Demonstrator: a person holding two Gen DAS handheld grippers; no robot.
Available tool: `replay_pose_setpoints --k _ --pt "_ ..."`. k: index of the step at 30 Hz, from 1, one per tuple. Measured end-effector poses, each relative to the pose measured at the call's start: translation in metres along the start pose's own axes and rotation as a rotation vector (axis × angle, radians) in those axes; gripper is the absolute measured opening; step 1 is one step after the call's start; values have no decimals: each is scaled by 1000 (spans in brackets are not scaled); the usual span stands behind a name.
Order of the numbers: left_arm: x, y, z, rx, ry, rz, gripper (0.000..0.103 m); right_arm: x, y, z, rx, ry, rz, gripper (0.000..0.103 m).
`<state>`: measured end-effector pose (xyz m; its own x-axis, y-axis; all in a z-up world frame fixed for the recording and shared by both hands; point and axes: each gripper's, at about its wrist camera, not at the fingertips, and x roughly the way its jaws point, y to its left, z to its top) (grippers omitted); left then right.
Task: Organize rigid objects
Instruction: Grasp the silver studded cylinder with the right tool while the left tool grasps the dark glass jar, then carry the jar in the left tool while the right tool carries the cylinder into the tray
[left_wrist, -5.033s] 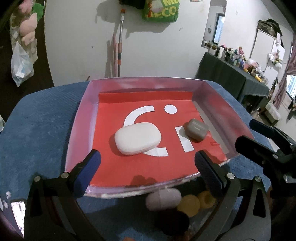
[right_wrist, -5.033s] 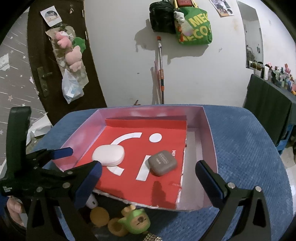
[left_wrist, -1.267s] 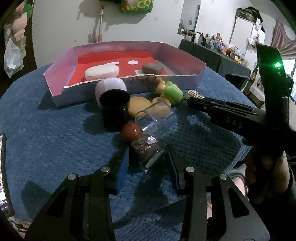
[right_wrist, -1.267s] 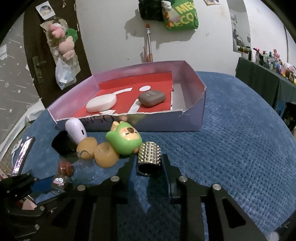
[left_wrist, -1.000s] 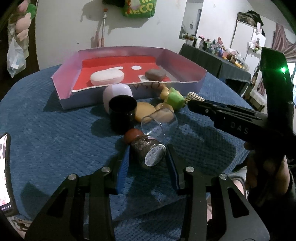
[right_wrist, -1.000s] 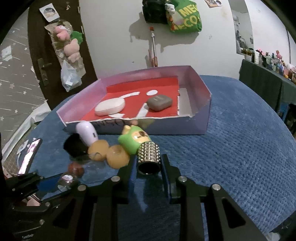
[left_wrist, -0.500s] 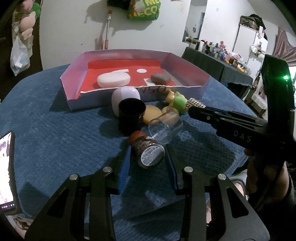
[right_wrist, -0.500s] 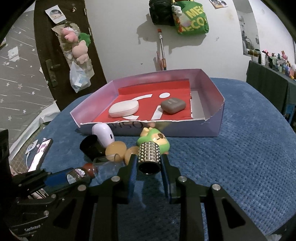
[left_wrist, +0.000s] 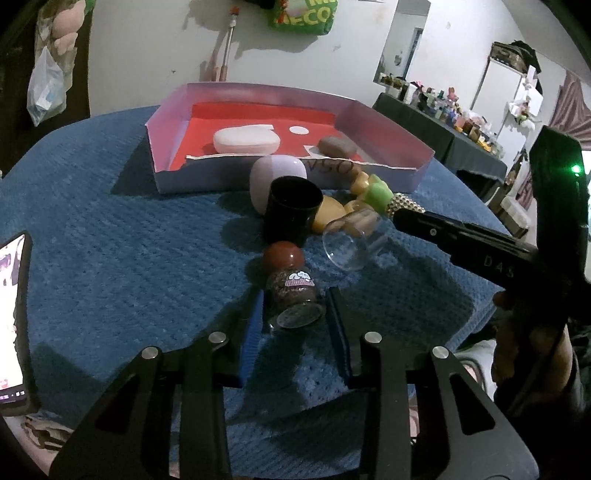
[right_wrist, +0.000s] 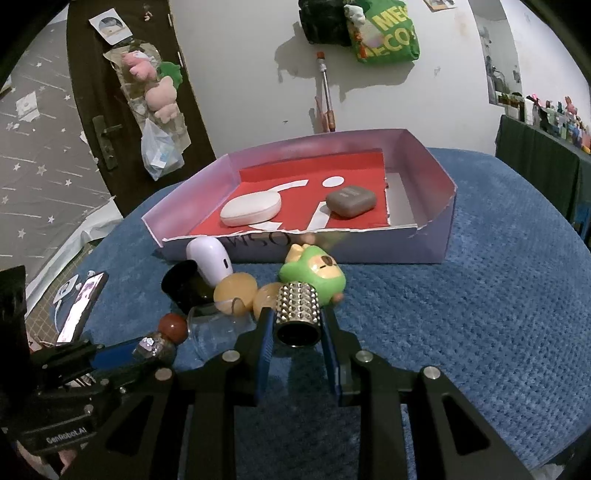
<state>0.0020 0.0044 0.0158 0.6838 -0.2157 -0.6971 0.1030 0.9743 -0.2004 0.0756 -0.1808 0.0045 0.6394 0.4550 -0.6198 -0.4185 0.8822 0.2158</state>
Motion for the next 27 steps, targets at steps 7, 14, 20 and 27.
replay_pose_setpoints --k 7,14,20,27 --pt "-12 4 -2 -20 -11 -36 31 0 4 0 -3 0 7 27" --pt "-16 1 1 -13 -20 -34 31 -2 8 0 -12 -2 18 27" --pt "-25 2 6 -14 -49 -47 31 -3 7 -1 -9 -4 17 27" --pt "-28 3 9 -18 -56 -55 30 -5 10 1 -13 -10 20 27"
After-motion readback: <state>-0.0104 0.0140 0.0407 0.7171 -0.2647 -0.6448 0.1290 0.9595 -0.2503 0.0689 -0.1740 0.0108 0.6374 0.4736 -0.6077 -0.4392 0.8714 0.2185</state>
